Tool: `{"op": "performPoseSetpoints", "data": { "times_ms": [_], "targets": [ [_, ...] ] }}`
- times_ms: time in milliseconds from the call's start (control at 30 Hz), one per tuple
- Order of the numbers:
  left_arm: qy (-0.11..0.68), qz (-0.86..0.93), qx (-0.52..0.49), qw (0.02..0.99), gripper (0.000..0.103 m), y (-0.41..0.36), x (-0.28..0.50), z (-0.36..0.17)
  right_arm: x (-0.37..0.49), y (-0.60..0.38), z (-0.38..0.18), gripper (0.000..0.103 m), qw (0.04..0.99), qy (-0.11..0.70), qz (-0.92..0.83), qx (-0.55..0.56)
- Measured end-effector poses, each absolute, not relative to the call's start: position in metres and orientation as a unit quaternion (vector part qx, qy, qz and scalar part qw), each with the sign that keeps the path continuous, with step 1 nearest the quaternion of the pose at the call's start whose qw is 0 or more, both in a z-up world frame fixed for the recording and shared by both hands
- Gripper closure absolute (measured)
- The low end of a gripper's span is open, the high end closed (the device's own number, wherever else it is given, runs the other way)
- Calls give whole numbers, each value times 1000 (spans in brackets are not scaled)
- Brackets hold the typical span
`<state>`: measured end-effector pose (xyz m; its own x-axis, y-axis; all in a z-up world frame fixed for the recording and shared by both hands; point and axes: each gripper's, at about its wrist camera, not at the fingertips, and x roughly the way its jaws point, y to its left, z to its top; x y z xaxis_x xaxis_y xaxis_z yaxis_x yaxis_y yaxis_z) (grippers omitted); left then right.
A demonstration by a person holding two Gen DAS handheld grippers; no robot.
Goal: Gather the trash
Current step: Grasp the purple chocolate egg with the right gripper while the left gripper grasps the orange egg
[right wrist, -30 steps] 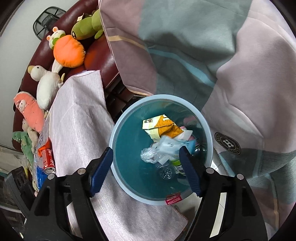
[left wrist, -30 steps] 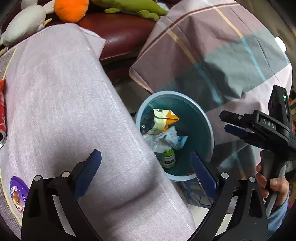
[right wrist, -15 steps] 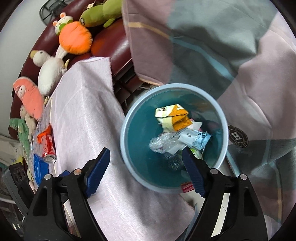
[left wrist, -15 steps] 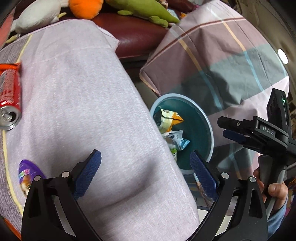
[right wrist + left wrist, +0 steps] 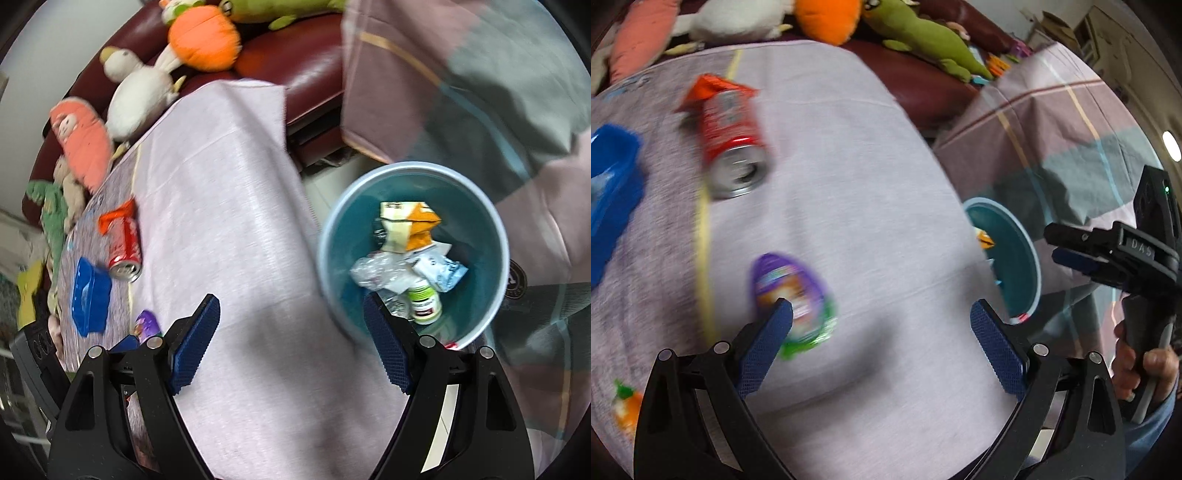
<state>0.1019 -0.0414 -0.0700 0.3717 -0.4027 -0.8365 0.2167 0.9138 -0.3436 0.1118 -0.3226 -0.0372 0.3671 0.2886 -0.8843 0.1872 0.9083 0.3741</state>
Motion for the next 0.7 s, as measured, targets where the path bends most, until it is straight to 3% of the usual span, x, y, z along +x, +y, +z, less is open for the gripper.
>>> {"op": "performPoseSetpoints", "data": {
  "times_ms": [700],
  "targets": [
    [516,-115,-52,847,6,112,22,-78,101,-165,-28,24,780,608,119,91]
  ]
}}
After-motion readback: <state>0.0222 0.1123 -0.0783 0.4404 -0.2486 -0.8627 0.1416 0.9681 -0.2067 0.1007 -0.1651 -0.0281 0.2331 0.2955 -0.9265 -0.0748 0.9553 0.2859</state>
